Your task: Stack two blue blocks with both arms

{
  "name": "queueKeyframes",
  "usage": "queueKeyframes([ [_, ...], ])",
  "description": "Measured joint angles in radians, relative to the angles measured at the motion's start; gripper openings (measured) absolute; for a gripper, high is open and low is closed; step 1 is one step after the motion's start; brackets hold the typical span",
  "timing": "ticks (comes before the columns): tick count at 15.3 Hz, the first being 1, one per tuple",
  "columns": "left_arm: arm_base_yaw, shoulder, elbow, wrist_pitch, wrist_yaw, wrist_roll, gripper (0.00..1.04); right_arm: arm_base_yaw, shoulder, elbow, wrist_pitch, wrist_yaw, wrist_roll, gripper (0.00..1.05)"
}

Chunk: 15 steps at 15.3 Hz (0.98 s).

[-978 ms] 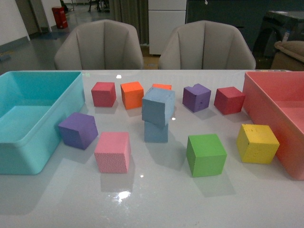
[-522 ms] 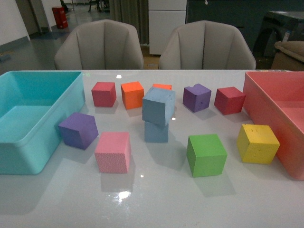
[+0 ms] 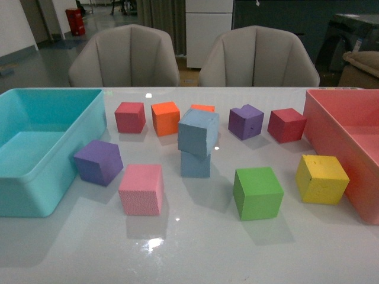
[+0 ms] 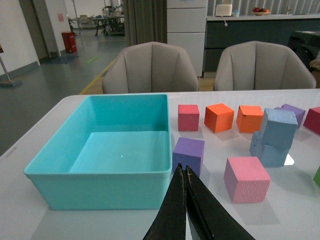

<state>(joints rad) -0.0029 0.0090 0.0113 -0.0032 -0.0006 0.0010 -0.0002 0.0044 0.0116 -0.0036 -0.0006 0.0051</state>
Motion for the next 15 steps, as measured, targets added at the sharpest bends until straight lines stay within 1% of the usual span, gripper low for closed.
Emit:
queueKeyframes([
  [1,0.0,0.0,0.0,0.0,0.0,0.0,0.02,0.0,0.0,0.0,0.0,0.0,0.0,0.98],
  [2,0.0,0.0,0.0,0.0,0.0,-0.001,0.07,0.0,0.0,0.0,0.0,0.0,0.0,0.98],
  [5,0.0,0.0,0.0,0.0,0.0,-0.001,0.45,0.0,0.0,0.0,0.0,0.0,0.0,0.98],
  [9,0.0,0.0,0.0,0.0,0.0,0.0,1.0,0.0,0.0,0.0,0.0,0.0,0.0,0.98],
  [10,0.0,0.0,0.0,0.0,0.0,-0.001,0.97,0.0,0.0,0.0,0.0,0.0,0.0,0.98],
  [15,0.0,0.0,0.0,0.0,0.0,-0.001,0.98,0.0,0.0,0.0,0.0,0.0,0.0,0.98],
])
